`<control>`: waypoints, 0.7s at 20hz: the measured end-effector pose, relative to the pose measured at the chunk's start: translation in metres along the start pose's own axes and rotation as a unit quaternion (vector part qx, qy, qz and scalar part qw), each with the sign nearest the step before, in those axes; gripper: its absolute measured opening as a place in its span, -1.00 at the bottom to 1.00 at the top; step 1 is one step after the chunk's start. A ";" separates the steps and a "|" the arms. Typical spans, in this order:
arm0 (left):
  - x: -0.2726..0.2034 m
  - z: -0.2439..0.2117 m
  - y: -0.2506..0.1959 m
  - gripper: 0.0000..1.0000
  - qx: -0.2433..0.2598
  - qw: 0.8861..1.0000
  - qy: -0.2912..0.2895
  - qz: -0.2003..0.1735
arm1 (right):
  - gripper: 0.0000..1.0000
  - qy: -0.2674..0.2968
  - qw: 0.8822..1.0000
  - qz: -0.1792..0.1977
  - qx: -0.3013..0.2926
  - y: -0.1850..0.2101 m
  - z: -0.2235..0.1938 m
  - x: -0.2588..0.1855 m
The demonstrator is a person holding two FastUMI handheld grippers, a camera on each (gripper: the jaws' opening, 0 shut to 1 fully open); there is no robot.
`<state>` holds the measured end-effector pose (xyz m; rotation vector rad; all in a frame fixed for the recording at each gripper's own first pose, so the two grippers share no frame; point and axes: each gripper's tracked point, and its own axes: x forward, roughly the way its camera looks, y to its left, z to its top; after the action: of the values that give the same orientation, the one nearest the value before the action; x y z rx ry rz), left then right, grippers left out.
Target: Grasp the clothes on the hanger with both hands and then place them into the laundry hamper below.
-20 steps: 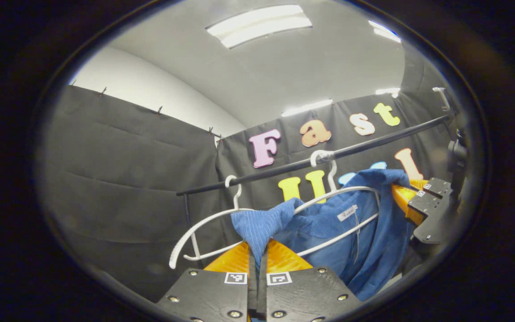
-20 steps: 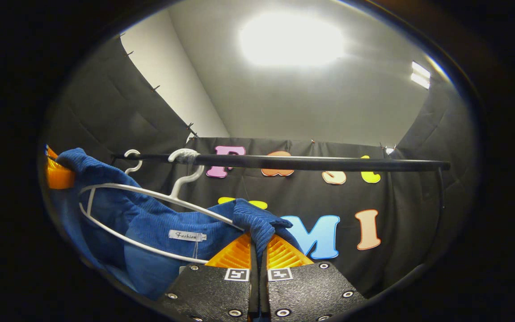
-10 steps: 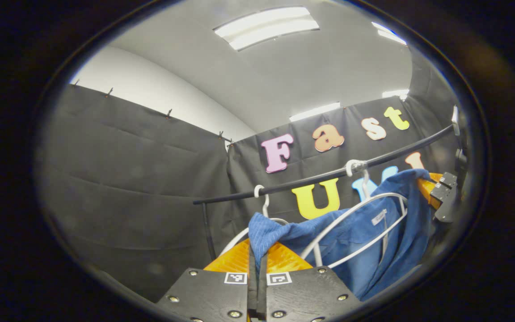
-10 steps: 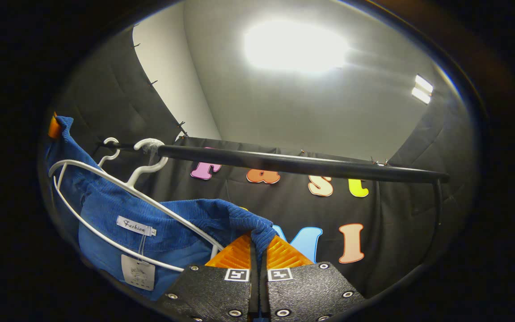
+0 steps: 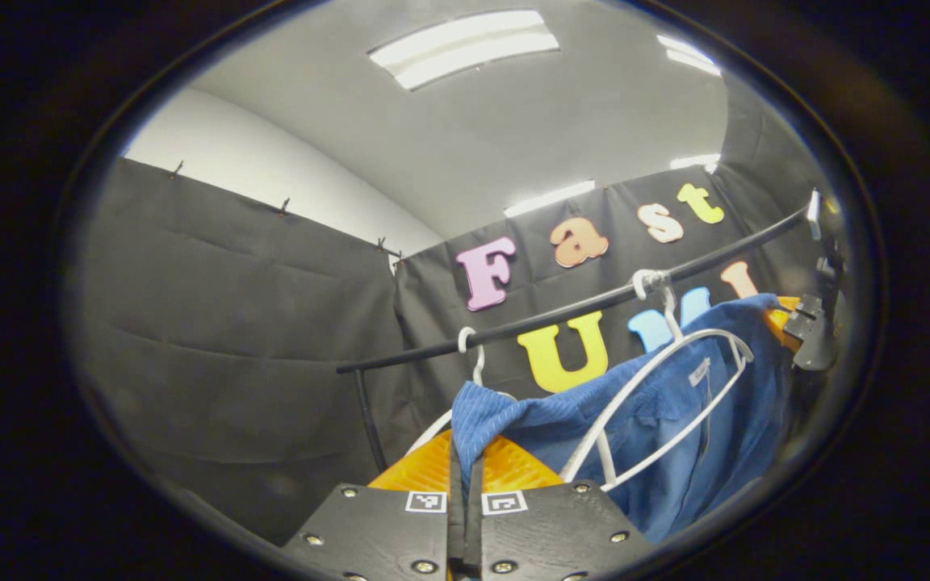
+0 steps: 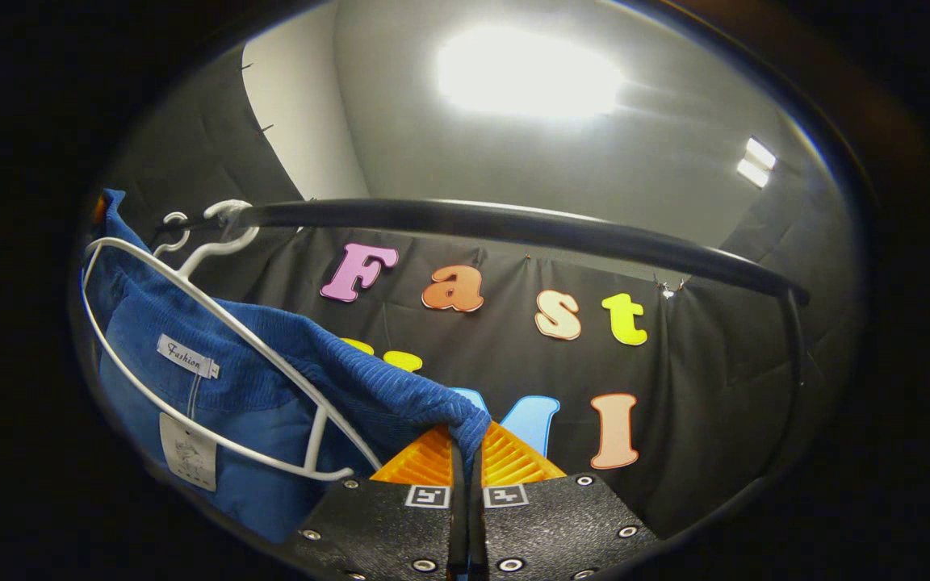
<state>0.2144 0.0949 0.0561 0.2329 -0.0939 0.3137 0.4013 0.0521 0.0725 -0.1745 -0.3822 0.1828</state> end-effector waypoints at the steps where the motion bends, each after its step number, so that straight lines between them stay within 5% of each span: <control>1: 0.002 -0.009 -0.002 -0.99 -0.006 1.000 0.011 -0.005 | -0.99 0.011 1.000 -0.005 0.003 -0.003 -0.008 0.002; 14: -0.006 -0.048 -0.011 -0.99 -0.023 0.998 0.050 -0.034 | -0.99 0.084 0.995 0.003 0.052 0.002 -0.043 -0.001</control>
<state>0.2146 0.0943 0.0067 0.1745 0.0059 0.2543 0.4172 0.0484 0.0322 -0.0880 -0.2033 0.1921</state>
